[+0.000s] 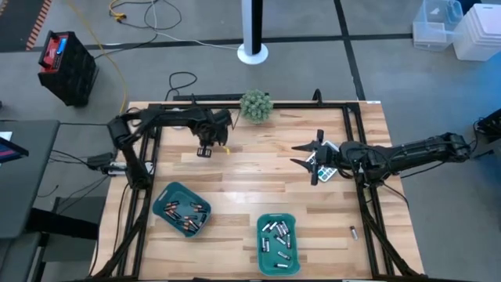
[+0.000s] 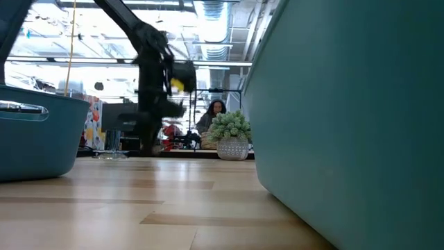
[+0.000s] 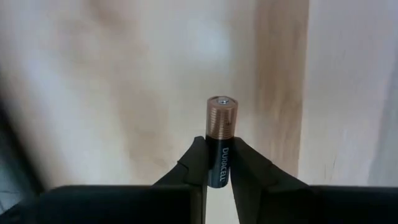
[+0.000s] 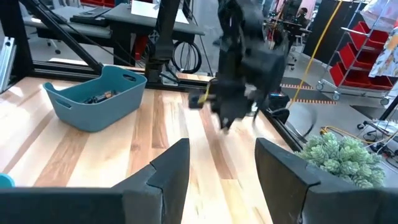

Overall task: Sort batteries
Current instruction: Put the black battery into the blue bin

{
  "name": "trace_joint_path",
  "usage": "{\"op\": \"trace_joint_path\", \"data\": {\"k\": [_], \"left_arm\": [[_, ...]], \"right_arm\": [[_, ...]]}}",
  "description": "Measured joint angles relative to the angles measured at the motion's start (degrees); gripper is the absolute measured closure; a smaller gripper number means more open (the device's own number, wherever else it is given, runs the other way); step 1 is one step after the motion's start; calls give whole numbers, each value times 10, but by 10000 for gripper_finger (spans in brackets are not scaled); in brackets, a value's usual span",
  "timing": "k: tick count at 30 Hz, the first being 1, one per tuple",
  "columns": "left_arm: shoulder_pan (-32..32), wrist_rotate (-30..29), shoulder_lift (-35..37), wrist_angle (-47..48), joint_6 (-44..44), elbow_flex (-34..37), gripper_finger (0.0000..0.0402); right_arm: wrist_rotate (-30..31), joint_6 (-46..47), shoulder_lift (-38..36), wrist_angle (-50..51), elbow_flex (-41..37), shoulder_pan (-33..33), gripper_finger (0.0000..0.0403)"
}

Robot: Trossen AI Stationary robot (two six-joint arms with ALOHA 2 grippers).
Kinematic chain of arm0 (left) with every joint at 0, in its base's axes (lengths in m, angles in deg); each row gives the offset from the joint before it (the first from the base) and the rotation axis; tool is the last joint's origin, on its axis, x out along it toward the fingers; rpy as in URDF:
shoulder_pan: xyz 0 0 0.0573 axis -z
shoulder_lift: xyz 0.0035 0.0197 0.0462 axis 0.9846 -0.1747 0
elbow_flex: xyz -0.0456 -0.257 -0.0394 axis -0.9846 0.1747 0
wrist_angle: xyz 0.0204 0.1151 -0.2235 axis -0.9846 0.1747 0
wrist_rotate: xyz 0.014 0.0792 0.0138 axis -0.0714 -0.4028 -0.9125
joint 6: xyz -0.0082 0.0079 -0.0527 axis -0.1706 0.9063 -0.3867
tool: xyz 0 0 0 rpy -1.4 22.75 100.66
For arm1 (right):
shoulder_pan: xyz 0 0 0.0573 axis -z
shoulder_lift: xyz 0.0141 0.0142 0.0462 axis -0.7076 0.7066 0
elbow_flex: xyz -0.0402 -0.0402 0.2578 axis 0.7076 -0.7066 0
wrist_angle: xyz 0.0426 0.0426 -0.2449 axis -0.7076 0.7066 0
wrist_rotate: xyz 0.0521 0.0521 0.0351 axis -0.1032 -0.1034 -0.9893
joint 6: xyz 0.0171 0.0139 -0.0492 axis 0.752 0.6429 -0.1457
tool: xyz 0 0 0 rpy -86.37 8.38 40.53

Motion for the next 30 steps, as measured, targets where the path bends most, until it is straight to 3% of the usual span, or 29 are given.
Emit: {"op": "trace_joint_path", "data": {"k": [7, 14, 23, 30], "left_arm": [[20, 17, 116, 32, -32, -1, 367], [96, 101, 245, 121, -82, -2, 367], [281, 147, 300, 294, -363, -2, 367], [413, 174, 278, 320, -585, -2, 366]], "right_arm": [[0, 0, 0, 8, 0, 0, 209], [0, -2, 0, 10, 0, 0, 209], [0, 0, 0, 10, 0, 0, 209], [0, 9, 0, 27, 0, 0, 209]]}}
